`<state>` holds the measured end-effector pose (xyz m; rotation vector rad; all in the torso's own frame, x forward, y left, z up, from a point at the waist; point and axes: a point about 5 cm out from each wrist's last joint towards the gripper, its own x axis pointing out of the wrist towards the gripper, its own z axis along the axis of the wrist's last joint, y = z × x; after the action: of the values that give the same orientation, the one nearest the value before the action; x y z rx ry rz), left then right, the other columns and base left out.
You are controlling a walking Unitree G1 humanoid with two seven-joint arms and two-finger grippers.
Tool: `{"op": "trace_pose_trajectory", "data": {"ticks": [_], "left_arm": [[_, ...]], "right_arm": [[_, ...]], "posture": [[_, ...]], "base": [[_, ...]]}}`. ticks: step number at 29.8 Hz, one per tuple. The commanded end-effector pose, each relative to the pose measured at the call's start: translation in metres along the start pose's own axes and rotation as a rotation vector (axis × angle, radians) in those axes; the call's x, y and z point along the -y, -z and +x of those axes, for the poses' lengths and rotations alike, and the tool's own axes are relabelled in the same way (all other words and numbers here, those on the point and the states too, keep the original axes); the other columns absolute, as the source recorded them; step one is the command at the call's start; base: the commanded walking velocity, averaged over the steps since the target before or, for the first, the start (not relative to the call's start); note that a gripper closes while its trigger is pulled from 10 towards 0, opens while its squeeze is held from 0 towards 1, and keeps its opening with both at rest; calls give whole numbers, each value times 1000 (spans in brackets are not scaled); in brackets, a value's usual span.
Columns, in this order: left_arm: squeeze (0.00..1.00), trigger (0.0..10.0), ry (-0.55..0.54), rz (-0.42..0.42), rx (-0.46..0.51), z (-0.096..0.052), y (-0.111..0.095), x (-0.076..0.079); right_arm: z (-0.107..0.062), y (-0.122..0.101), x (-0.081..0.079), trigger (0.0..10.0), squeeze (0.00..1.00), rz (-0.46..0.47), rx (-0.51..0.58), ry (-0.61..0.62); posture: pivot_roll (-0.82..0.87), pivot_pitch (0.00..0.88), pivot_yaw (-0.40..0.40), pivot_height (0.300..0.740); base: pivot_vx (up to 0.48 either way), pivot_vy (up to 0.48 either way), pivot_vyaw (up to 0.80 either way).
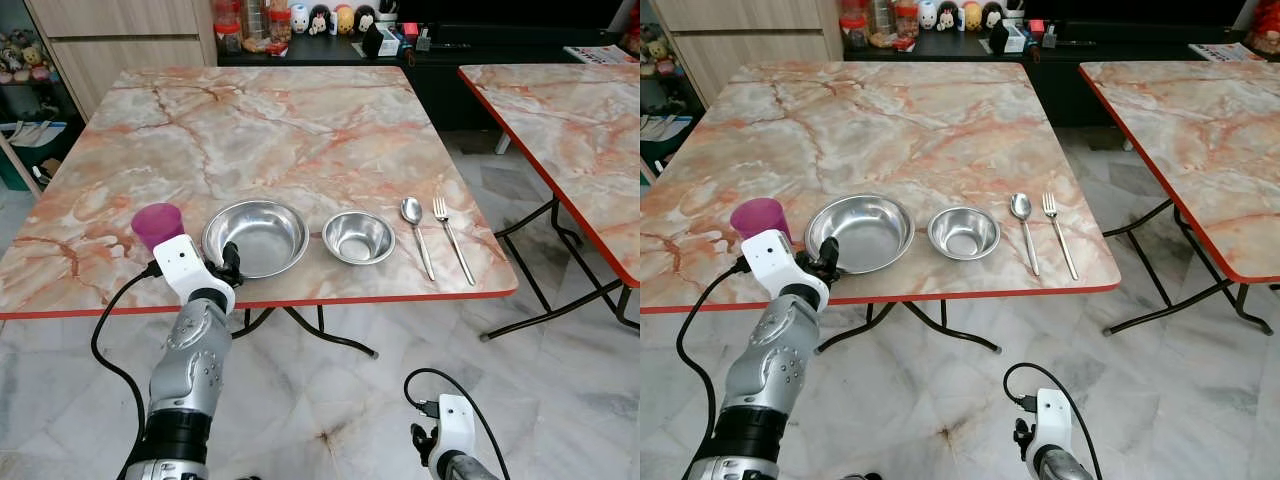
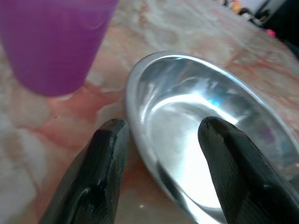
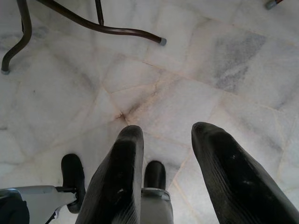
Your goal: Setting the table
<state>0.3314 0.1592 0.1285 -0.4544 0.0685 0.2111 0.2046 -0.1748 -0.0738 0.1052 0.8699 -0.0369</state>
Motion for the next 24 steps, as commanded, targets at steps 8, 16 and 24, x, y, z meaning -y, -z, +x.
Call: {"op": "trace_pose_trajectory", "data": {"ticks": [8,16,24], "left_arm": [[0,10000,-85,0,2,5,-4,1],[0,10000,-45,2,-51,8,1,10],[0,10000,-66,26,-80,14,1,19]], "right_arm": [[-1,3,1,10000,0,7,-4,9],[-1,5,2,10000,0,12,-8,12],[-1,6,-1,10000,0,27,-7,13]], "posture": [[102,85,-19,740],[103,96,-18,740],[101,109,-8,740]], "base": [[0,0,0],[0,0,0],[0,0,0]]}}
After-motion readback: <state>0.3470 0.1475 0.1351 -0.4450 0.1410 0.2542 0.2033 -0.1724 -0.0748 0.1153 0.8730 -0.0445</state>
